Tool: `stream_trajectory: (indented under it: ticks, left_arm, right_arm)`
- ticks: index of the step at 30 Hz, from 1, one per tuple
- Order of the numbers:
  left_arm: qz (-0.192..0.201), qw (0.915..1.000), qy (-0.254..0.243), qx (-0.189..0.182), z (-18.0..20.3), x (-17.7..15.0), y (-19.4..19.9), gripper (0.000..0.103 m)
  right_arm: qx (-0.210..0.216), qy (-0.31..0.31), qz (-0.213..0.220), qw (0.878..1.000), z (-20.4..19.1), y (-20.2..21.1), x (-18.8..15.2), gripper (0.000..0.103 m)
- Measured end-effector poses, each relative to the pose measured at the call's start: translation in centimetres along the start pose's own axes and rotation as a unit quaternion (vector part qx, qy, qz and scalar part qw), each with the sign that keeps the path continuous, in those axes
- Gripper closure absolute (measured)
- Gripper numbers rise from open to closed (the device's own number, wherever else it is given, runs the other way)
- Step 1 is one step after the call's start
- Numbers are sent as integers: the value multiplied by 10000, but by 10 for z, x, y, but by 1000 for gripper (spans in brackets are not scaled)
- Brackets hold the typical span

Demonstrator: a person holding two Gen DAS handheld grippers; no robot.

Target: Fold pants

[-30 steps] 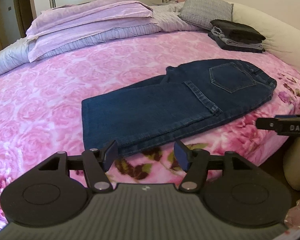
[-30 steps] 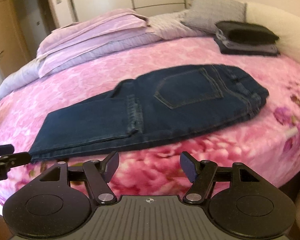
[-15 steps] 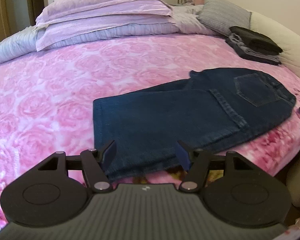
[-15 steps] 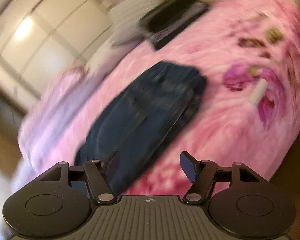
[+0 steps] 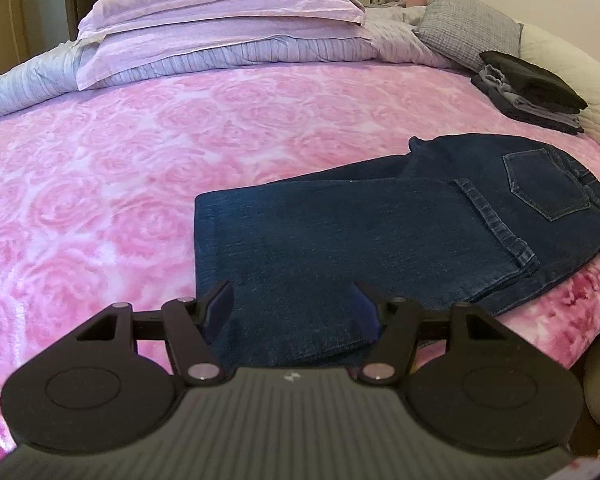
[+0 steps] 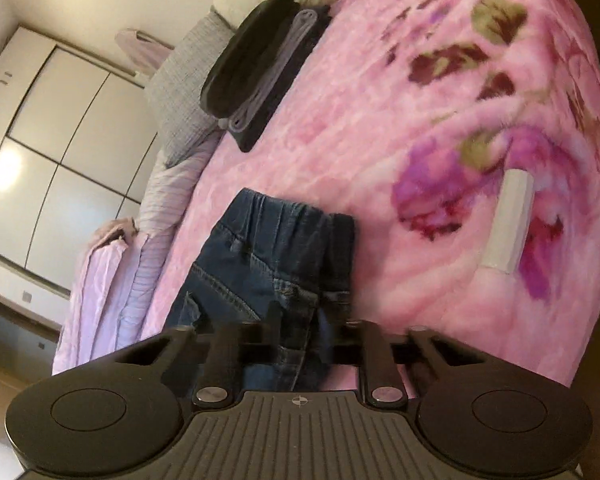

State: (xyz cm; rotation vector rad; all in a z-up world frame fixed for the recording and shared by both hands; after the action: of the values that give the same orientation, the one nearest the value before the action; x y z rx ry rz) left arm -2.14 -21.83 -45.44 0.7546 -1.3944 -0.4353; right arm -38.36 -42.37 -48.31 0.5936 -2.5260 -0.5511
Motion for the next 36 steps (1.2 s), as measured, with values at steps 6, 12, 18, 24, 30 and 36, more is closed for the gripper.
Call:
stream_trajectory:
  ticks: [6, 12, 18, 24, 30, 36]
  left_arm:
    - [-222, 9997, -27, 67, -4, -6, -13, 52]
    - [-205, 9998, 57, 56, -10, -8, -12, 52]
    - [-202, 9996, 181, -97, -10, -7, -11, 52]
    - [-200, 9993, 271, -165, -12, -8, -11, 53]
    - [-273, 9990, 245, -244, -13, -11, -17, 54]
    - [-284, 9977, 521, -336, -23, -7, -11, 60]
  right_arm:
    - [-515, 478, 81, 9975, 7, 2, -9, 93]
    - [-318, -27, -75, 9995, 13, 23, -5, 50]
    - [52, -200, -279, 9994, 11, 8, -12, 50]
    - [-26, 38, -190, 9998, 1, -16, -9, 50]
    - [197, -236, -238, 9992, 12, -23, -10, 81]
    - [-984, 1151, -198, 9883, -37, -21, -14, 88]
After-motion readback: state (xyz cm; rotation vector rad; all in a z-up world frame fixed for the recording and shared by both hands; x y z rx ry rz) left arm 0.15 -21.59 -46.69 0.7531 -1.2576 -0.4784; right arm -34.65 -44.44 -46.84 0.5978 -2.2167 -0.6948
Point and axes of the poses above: each gripper's, at about its wrist camera, not at the fingertips, and y roughly against the way its jaws point, z to its right, x to its top, the point moved 8 cm from there along -y, roughly the way its jaws point, and after that the axes turned 1 degree about -y, right-handed, at the moved point
